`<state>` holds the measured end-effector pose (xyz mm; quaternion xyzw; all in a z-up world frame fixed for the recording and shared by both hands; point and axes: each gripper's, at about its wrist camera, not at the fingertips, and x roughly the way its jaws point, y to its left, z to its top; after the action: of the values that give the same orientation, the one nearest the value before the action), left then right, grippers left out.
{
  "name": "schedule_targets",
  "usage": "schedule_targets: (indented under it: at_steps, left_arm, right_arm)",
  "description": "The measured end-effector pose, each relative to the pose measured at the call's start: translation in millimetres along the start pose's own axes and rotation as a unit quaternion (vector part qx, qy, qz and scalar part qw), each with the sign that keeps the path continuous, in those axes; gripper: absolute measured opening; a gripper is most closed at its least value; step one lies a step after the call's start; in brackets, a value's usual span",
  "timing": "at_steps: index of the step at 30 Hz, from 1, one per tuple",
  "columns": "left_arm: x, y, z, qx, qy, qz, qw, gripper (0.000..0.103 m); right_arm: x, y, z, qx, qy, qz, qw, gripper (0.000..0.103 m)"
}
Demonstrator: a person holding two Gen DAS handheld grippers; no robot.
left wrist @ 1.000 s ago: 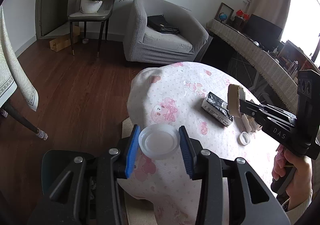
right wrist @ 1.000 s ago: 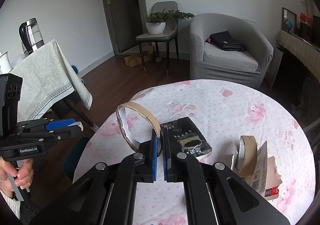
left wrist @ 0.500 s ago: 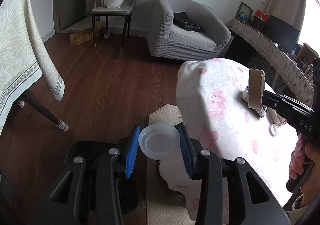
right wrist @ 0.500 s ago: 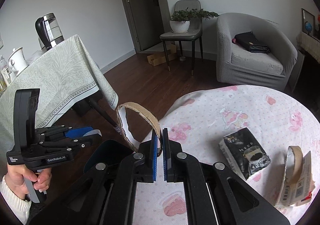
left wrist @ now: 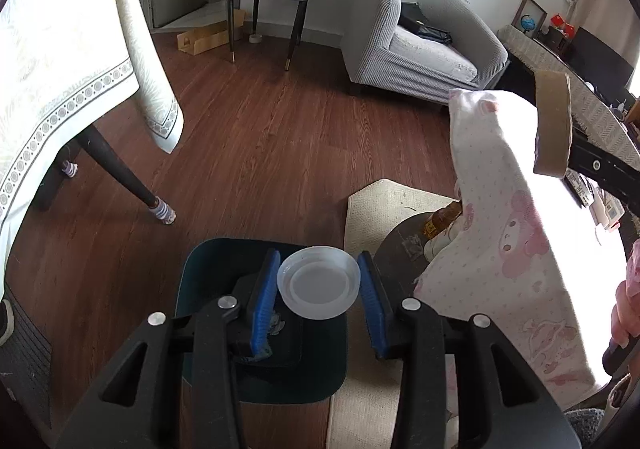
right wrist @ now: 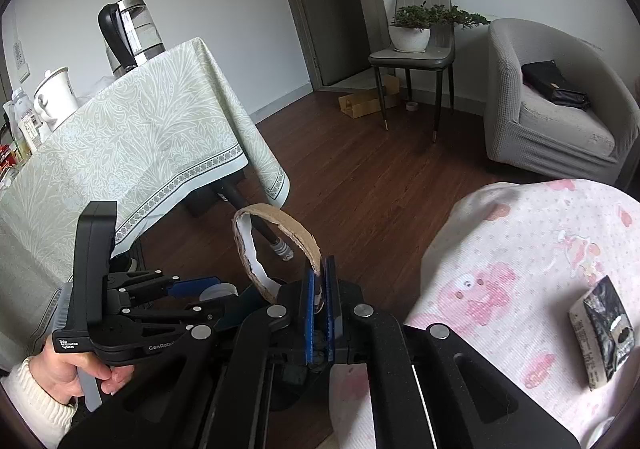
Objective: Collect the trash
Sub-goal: 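Carry the white lid and cardboard ring over the green bin and release both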
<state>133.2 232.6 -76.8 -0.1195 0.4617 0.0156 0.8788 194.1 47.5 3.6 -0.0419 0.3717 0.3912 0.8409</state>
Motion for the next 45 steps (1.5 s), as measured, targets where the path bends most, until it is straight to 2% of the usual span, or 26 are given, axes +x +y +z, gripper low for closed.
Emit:
schedule_targets:
  at_steps: [10,17,22,28,37,45]
  left_arm:
    - [19,37,-21,-0.024,0.044,0.005,0.9988,0.042]
    - [25,53,-34,-0.015,0.070,0.021,0.9972,0.042]
    - [21,67,-39,-0.023,0.069,0.021,0.9971,0.052]
    - [9,81,-42,-0.031,0.055,0.025,0.9977,0.056]
    - [-25,92,-34,-0.038,0.009,0.020,0.9990,0.063]
    - [-58,98,-22,-0.054,-0.034,0.015,0.9978,0.061]
  right_arm:
    - [32,28,6,-0.011,0.014,0.020,1.000,0.004]
    - [56,48,9,-0.018,0.022,0.031,0.999,0.004]
    - [74,62,8,-0.025,0.035,0.035,0.998,0.004]
    - [96,72,4,-0.025,0.054,0.037,0.998,0.004]
    - [132,83,-9,-0.027,0.094,0.028,0.995,0.004]
    - [163,91,-30,-0.034,0.145,0.018,0.989,0.005]
